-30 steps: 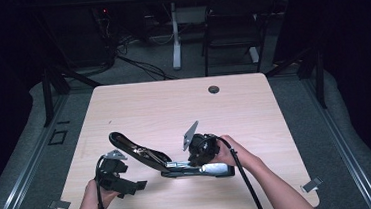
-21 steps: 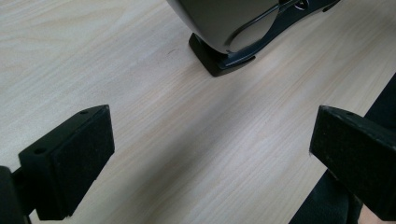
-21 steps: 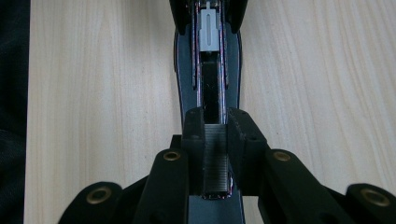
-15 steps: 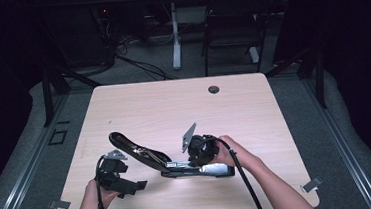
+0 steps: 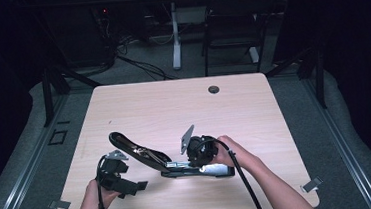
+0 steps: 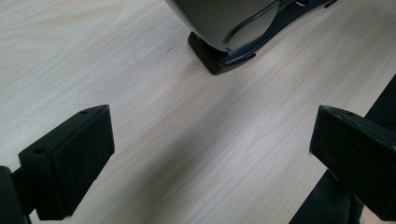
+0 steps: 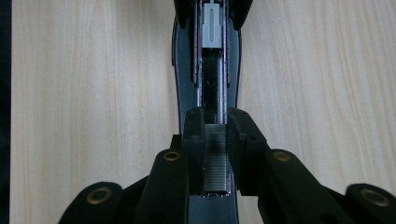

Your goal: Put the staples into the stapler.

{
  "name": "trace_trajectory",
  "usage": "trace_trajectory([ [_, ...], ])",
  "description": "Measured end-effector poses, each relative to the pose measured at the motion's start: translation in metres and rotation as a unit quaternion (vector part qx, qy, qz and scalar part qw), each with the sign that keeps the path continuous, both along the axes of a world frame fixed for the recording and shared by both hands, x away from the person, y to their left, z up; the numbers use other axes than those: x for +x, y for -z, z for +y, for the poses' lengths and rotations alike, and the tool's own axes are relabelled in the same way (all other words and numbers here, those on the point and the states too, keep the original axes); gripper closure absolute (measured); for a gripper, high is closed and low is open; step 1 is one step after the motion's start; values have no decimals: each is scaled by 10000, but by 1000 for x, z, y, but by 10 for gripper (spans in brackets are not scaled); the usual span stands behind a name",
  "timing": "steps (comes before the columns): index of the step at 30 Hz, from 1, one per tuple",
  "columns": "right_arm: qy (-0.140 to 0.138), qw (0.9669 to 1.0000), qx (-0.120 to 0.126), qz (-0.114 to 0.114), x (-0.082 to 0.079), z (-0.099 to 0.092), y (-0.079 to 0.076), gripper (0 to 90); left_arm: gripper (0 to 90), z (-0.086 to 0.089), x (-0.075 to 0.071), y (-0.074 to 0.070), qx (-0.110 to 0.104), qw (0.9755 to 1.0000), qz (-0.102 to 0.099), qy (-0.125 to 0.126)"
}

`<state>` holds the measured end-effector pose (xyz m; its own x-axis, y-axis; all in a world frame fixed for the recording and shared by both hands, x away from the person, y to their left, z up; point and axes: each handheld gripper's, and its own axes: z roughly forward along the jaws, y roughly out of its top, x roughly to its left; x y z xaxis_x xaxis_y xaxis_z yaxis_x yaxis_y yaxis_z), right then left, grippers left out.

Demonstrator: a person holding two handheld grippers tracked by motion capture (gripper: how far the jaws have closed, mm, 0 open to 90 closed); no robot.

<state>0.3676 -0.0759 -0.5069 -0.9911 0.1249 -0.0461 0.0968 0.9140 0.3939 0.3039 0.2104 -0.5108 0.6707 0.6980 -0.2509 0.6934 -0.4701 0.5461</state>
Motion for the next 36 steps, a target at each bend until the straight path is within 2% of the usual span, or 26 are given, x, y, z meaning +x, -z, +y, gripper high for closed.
trace_trajectory([
  [11, -10, 10000, -1, -67, -1, 2, 0, 777, 0, 1, 0, 0, 13, 10000, 7, -7],
  [14, 20, 10000, 79, -49, -1, 1, 1, 777, 0, 2, 0, -1, 31, 10000, 7, 20],
  [15, -1, 10000, 12, -40, -1, 0, 0, 777, 0, 2, 0, -1, 31, 10000, 5, 18],
  [19, 43, 9999, 111, -8, -1, -3, 1, 777, 0, 1, 0, -1, 7, 10000, 8, -7],
  [29, 87, 9998, 166, 55, 1, -8, 2, 775, 0, 0, 0, 0, 37, 10000, 9, -13],
  [31, 139, 9995, 253, 87, 0, -9, 3, 774, 0, 0, 0, 0, 37, 10000, 8, -13],
  [36, 118, 9997, 209, 42, 0, -7, 2, 773, 0, 0, 0, 0, 61, 10000, 5, 21],
])
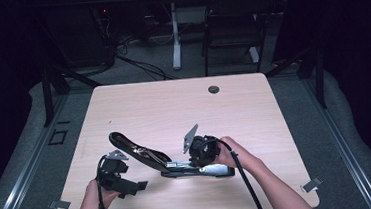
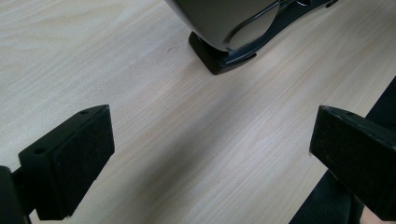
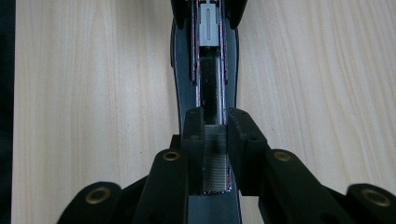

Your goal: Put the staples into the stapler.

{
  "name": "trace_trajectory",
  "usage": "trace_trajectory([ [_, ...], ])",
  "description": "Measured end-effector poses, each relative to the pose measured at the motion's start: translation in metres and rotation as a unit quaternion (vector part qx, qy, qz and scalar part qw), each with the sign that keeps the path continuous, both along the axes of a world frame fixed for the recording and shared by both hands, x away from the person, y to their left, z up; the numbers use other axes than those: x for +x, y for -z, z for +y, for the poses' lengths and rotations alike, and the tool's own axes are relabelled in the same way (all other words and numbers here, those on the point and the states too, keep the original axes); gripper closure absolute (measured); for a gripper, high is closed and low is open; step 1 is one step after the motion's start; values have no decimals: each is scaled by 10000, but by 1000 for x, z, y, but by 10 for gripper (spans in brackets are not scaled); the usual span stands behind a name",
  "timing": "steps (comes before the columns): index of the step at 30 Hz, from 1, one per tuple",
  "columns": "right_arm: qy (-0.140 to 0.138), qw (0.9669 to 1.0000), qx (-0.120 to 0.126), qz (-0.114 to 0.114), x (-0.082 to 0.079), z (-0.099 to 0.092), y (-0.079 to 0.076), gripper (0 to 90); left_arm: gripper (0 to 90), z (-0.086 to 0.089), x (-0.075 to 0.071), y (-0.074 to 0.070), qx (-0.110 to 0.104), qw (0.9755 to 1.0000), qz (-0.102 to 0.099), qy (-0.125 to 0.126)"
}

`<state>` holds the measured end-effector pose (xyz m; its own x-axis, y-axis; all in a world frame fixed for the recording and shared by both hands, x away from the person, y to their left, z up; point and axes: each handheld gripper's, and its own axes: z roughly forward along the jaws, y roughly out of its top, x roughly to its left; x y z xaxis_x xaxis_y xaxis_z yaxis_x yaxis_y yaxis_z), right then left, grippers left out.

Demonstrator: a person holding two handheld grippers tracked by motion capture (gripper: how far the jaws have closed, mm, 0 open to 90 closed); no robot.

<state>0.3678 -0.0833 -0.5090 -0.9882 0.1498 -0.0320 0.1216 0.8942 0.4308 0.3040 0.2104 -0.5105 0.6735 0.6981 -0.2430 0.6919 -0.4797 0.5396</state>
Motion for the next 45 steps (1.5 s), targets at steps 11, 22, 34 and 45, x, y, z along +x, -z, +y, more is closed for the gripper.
trace_trajectory([
  [11, 100, 9998, 45, 156, 2, -4, 0, 730, 0, 0, 0, 0, 4, 10000, 6, 5],
  [22, 533, 9975, 440, 148, 2, -18, -10, 608, 0, 1, 0, 0, -42, 10000, 25, -76],
  [34, 1375, 9883, 631, 166, -7, -45, -16, 286, 0, 6, 1, -3, -183, 9991, -28, -382],
  [45, 1910, 9776, 870, 135, -13, -66, -23, 152, 0, 9, 1, -5, -193, 9988, -82, -444],
])
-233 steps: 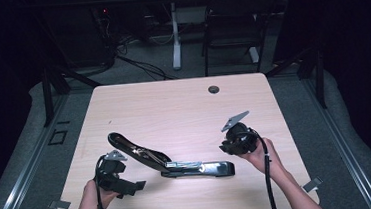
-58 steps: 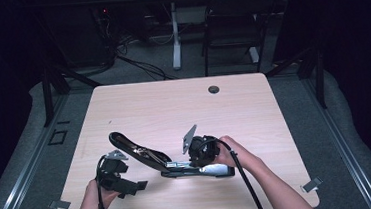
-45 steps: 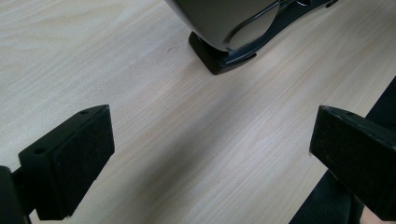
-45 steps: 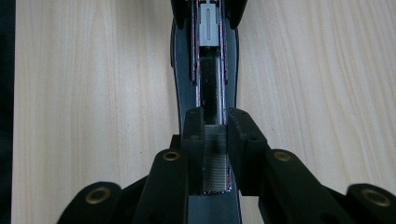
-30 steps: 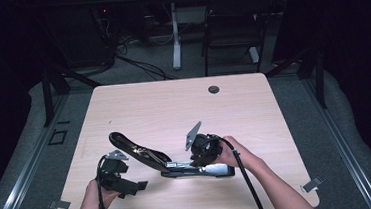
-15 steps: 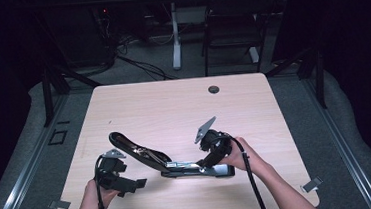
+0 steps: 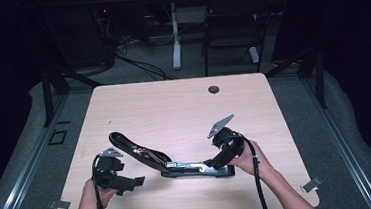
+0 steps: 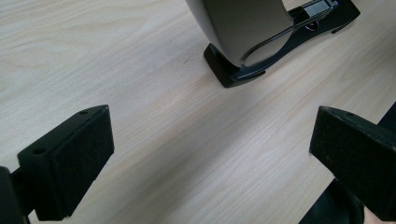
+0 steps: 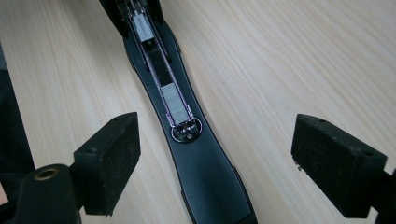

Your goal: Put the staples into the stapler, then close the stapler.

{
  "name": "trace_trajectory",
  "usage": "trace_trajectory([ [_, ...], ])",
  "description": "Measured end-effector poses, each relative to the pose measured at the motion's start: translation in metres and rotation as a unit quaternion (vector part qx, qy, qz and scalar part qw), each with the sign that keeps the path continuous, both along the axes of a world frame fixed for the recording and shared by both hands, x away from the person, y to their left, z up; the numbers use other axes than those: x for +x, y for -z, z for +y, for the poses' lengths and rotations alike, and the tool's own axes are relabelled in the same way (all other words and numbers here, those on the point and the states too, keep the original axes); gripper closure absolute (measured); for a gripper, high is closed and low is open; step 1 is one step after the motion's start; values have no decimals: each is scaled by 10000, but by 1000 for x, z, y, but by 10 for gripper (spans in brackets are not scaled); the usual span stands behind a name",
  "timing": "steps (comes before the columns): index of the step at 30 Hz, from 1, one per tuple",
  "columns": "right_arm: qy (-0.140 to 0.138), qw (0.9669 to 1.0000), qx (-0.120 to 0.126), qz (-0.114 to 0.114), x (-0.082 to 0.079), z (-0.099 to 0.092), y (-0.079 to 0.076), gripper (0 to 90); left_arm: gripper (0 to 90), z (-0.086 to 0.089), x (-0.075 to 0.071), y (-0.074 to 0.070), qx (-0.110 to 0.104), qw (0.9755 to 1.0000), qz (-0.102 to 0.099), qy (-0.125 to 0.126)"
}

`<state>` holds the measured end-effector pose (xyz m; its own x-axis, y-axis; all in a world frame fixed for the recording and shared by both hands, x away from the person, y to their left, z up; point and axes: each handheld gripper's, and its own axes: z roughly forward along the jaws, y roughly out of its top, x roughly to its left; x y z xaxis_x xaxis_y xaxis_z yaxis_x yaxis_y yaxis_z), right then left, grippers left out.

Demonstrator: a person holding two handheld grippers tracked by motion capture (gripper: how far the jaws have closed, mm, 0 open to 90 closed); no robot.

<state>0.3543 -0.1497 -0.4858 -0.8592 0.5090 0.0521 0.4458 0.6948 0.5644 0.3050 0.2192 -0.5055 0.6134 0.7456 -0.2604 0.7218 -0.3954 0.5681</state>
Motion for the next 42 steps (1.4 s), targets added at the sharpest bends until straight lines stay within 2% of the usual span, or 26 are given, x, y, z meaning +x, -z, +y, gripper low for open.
trace_trajectory([
  [4, 172, 9998, 78, -58, -5, -5, -5, 143, 0, 1, 0, 0, 1, 10000, -13, -14],
  [7, 282, 9996, 40, -94, -8, -9, -7, 129, 0, 2, 1, -1, 4, 10000, -17, -38],
  [8, 392, 9991, 102, -130, -9, -12, -7, 127, 0, 2, 1, -1, 17, 10000, -21, -24],
  [14, 673, 9976, 122, -119, -10, -19, -8, 96, 1, 5, 3, -1, 1, 9999, -33, -104],
  [20, 768, 9967, 253, -78, -11, -22, -9, 93, 2, 8, 4, -3, -134, 9994, -132, -304],
  [27, 787, 9966, 222, -129, -12, -21, -9, 103, 9, 12, 4, -6, -207, 9985, -188, -477],
  [30, 779, 9967, 165, -148, -12, -21, -10, 115, 44, 16, 4, -8, -268, 9979, -220, -554],
  [33, 798, 9964, 163, -213, -13, -20, -11, 117, 72, 21, 6, -9, -389, 9964, -230, -715],
  [35, 863, 9956, 223, -283, -14, -20, -11, 123, 128, 24, 5, -10, -522, 9943, -306, -875],
  [37, 855, 9957, 188, -318, -14, -20, -13, 133, 177, 26, 5, -12, -542, 9924, -380, -1038],
  [39, 855, 9955, 191, -365, -14, -20, -14, 142, 288, 27, 6, -14, -588, 9905, -454, -1155],
  [42, 920, 9946, 132, -471, -15, -20, -15, 169, 375, 28, 8, -15, -725, 9866, -597, -1331],
])
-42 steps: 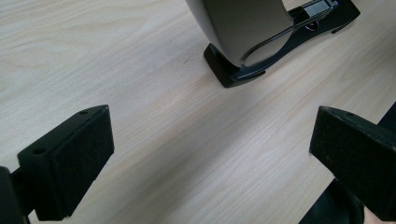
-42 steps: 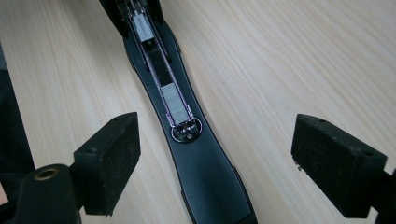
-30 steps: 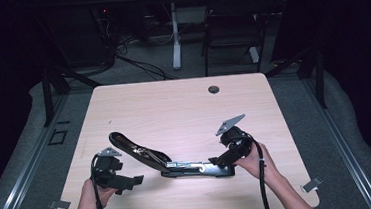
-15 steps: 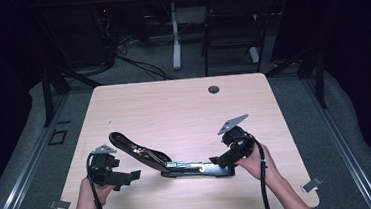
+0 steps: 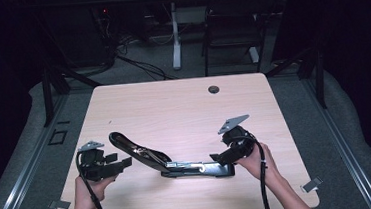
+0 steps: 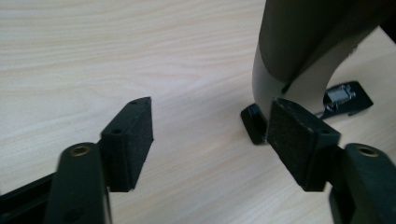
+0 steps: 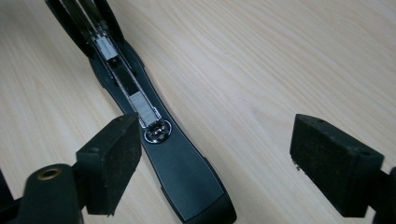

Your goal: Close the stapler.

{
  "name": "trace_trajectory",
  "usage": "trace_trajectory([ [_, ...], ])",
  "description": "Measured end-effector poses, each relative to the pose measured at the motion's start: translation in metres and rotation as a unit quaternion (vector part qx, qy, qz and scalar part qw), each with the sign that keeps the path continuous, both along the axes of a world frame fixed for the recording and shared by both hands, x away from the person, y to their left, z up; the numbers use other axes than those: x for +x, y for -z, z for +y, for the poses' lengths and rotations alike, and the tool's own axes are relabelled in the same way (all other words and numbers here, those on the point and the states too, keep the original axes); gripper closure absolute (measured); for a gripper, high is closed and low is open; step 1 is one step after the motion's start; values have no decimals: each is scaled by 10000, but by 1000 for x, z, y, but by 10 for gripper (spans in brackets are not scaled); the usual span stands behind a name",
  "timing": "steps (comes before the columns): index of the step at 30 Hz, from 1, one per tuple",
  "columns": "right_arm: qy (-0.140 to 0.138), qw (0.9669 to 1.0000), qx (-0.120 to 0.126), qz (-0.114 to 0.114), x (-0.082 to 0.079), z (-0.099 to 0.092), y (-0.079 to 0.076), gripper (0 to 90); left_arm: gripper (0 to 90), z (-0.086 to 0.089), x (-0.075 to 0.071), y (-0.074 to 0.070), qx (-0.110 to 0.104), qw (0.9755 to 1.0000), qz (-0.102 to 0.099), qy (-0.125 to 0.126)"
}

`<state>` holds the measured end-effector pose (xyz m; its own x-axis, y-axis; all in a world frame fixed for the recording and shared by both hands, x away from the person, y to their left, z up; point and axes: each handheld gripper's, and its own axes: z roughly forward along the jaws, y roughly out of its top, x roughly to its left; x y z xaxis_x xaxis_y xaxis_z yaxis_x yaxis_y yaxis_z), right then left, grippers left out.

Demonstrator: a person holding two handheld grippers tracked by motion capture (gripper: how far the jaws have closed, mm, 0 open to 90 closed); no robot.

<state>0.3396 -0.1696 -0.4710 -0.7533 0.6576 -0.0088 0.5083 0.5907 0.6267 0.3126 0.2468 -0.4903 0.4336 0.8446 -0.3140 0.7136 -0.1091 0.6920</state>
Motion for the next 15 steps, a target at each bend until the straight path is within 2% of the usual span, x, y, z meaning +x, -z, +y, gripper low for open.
trace_trajectory([
  [2, 49, 10000, -76, -27, 0, 1, 0, 199, 430, 1, 2, 0, -117, 9998, -97, -95],
  [5, 62, 9998, -194, -62, 0, 2, -2, 268, 523, 6, 6, -1, -685, 9969, -174, -348],
  [7, 110, 9997, -221, -77, 0, 3, -2, 309, 566, 7, 9, -1, -865, 9948, -233, -479],
  [11, 143, 9996, -234, -102, 0, 4, -1, 363, 643, 6, 11, -1, -979, 9934, -321, -503],
  [15, 124, 9997, -117, -157, -1, 6, -4, 396, 738, 1, 8, -4, -901, 9935, -536, -433],
])
